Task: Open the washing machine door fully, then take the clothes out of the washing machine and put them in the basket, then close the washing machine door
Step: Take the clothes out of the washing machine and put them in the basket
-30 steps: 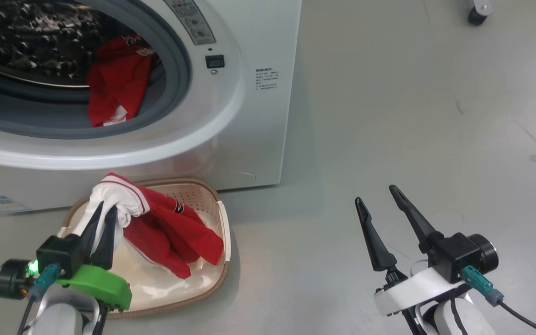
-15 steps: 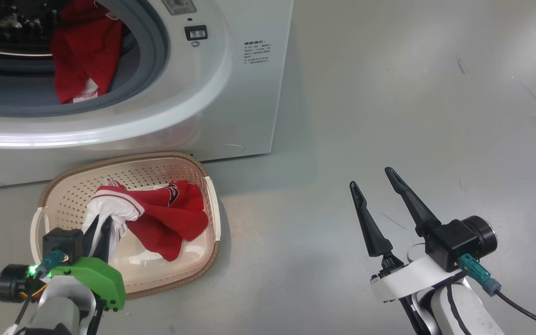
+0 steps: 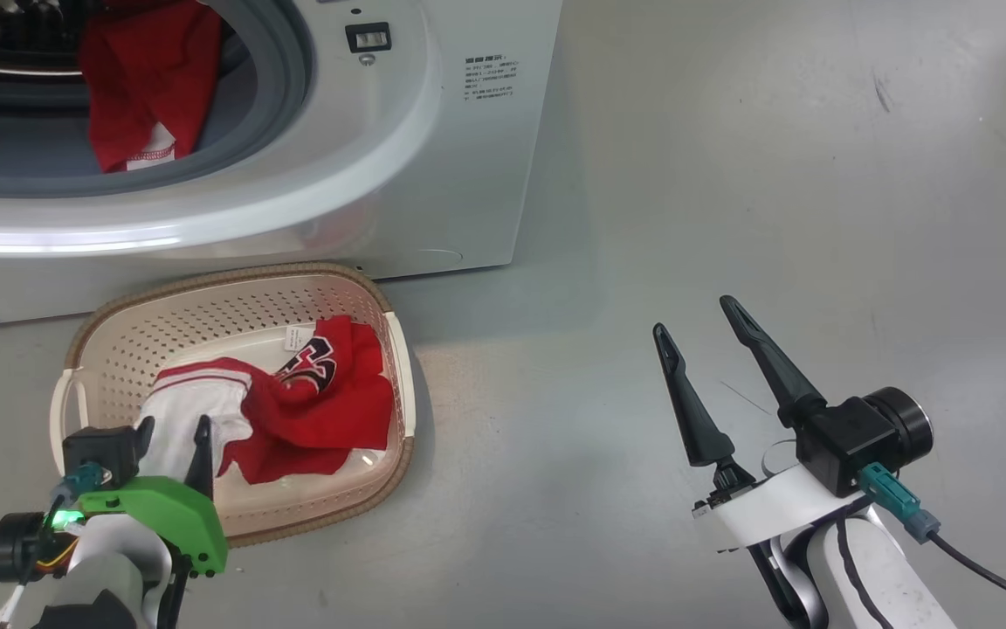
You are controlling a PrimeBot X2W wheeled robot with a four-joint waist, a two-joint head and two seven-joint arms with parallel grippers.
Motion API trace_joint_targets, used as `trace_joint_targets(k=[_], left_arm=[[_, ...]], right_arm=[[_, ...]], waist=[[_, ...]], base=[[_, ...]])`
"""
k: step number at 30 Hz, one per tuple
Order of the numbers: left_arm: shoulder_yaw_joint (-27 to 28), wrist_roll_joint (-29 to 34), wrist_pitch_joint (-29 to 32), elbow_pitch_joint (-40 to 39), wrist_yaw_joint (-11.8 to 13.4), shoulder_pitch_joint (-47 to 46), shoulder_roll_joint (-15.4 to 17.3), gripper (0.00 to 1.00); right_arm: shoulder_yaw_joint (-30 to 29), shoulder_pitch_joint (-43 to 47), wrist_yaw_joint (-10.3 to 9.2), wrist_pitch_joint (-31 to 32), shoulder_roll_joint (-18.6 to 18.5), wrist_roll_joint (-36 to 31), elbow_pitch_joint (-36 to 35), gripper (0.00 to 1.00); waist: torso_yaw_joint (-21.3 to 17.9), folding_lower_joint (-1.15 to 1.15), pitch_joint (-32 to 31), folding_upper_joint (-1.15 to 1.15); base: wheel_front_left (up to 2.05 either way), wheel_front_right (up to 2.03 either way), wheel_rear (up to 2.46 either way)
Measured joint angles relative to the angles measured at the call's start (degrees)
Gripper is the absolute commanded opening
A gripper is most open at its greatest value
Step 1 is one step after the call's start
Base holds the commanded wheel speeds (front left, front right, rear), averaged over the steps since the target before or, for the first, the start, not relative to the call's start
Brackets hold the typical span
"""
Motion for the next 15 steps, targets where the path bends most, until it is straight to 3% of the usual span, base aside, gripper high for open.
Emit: trace_joint_targets(k=[15], left_arm=[[-0.4, 0.0, -1.7, 5.6, 0.0, -2.4, -0.3, 1.00]], right_arm=[[0.7, -0.2, 0.00, 0.0, 0.0, -0.4, 1.0, 1.00]], waist=[[0.3, 0.00, -1.1, 0.00]], base=[[0.00, 0.00, 0.00]])
